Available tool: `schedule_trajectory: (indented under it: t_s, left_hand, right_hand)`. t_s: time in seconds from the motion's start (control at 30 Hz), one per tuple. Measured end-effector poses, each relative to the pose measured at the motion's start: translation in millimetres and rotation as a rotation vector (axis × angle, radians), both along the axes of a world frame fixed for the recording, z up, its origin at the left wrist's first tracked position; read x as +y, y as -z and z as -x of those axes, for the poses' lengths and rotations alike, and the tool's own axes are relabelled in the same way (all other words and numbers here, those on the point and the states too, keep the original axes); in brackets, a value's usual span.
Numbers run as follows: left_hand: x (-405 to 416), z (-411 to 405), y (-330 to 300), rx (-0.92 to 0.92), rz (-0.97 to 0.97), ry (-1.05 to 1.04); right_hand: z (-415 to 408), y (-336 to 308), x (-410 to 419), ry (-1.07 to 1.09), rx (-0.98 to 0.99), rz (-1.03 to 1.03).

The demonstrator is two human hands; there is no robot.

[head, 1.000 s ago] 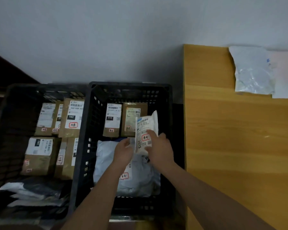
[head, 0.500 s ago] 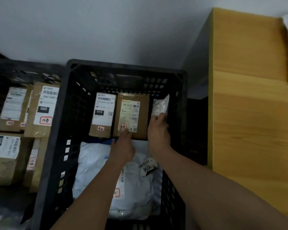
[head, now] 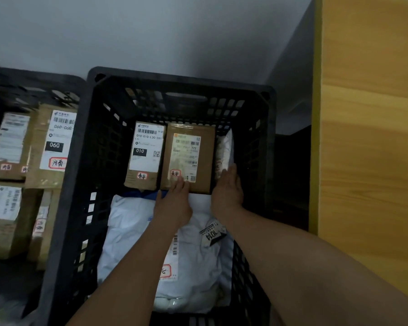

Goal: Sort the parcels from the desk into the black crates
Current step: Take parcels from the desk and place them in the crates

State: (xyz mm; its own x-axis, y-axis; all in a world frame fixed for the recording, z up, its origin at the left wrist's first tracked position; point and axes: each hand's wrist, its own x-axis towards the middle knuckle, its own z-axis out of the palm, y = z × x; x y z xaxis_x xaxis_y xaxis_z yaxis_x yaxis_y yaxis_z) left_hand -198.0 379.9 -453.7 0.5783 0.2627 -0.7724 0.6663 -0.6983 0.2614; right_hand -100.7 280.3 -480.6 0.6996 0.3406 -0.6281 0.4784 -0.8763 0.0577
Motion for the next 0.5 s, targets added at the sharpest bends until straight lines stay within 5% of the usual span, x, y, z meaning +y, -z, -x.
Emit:
schedule_trajectory:
  t_s: [0.1, 0.5]
  left_hand:
    - [1, 2, -16, 0.012, -0.014, -0.022]
    - [-19, 49, -173, -0.135, -0.139, -0.112]
  right_hand:
    - [10, -25, -7, -0.205, -0.032, 0.058]
    - [40, -193, -28, -0.190, -0.086, -0.252]
